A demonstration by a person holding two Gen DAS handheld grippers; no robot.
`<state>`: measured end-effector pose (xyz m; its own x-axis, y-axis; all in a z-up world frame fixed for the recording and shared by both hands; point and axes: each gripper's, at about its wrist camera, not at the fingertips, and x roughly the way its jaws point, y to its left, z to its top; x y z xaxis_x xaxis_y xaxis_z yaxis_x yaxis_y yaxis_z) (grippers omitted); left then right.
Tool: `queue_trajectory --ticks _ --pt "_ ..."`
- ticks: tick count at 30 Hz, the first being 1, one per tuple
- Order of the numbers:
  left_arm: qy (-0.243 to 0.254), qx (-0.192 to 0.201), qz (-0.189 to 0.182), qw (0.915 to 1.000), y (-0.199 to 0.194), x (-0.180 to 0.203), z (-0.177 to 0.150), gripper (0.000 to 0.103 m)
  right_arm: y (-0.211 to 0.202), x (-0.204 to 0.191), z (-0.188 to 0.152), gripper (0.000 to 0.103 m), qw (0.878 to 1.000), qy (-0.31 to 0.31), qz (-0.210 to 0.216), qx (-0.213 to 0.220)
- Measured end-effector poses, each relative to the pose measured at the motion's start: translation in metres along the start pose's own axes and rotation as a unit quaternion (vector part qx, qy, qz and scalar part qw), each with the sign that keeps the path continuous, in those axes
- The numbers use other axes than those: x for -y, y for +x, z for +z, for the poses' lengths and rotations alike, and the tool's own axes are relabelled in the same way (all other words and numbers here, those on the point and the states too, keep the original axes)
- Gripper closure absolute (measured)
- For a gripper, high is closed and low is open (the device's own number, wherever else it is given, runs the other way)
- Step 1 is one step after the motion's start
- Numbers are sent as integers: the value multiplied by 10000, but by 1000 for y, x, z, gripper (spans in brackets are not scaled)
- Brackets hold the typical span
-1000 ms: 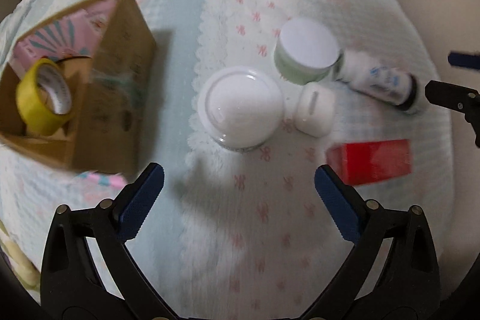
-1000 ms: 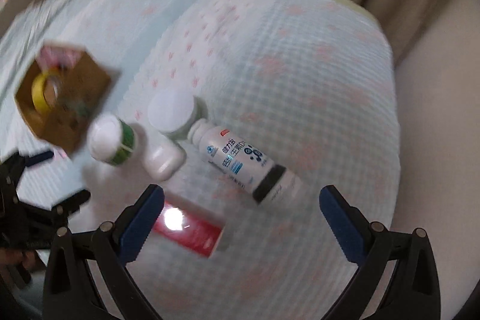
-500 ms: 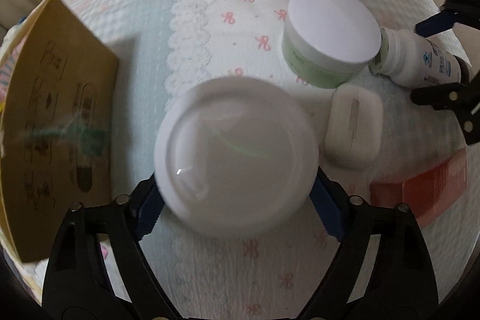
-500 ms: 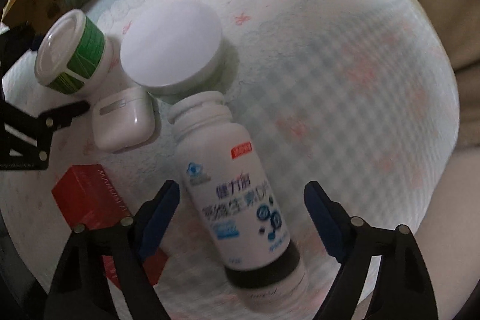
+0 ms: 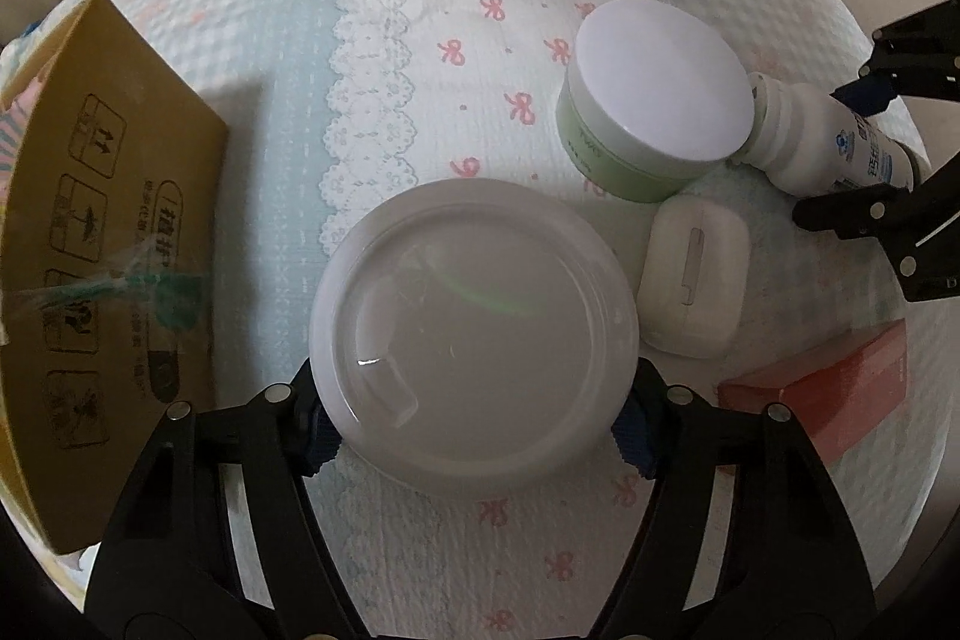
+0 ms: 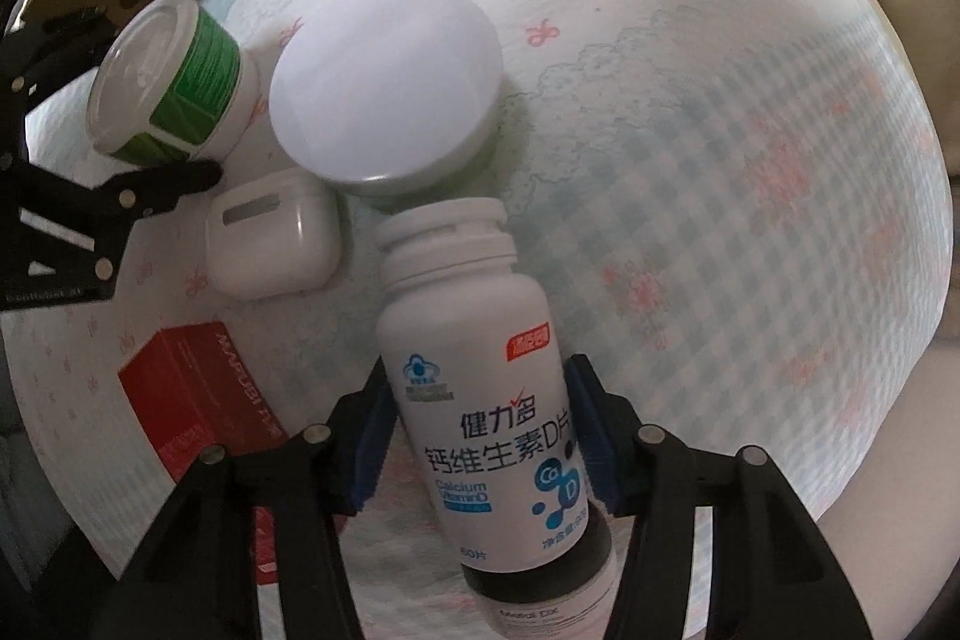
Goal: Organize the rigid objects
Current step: 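Grasp the white jar lid with the left tool while the right tool grasps the calcium bottle, then lower the white jar and calcium bottle into the box and release both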
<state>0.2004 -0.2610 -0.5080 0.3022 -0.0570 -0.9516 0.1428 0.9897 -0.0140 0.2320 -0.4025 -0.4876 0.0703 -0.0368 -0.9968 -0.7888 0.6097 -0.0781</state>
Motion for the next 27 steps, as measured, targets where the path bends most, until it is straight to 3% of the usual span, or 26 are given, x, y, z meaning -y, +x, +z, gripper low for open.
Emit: queue_trajectory --ticks 11,15,21,27 --pt "-163 557 -130 9982 -59 -7 2 35 -67 17 -10 53 9899 1223 89 712" --pt "-308 904 -201 9952 -109 -19 4 35 -106 16 -21 53 9776 1799 150 1083" --pt "-541 1457 -239 9876 -200 -48 10 35 -189 -23 -16 54 9469 2677 364 1744" --pt "-680 1790 -227 9812 -281 -98 9 35 -253 -62 16 54 9278 3009 442 2159"
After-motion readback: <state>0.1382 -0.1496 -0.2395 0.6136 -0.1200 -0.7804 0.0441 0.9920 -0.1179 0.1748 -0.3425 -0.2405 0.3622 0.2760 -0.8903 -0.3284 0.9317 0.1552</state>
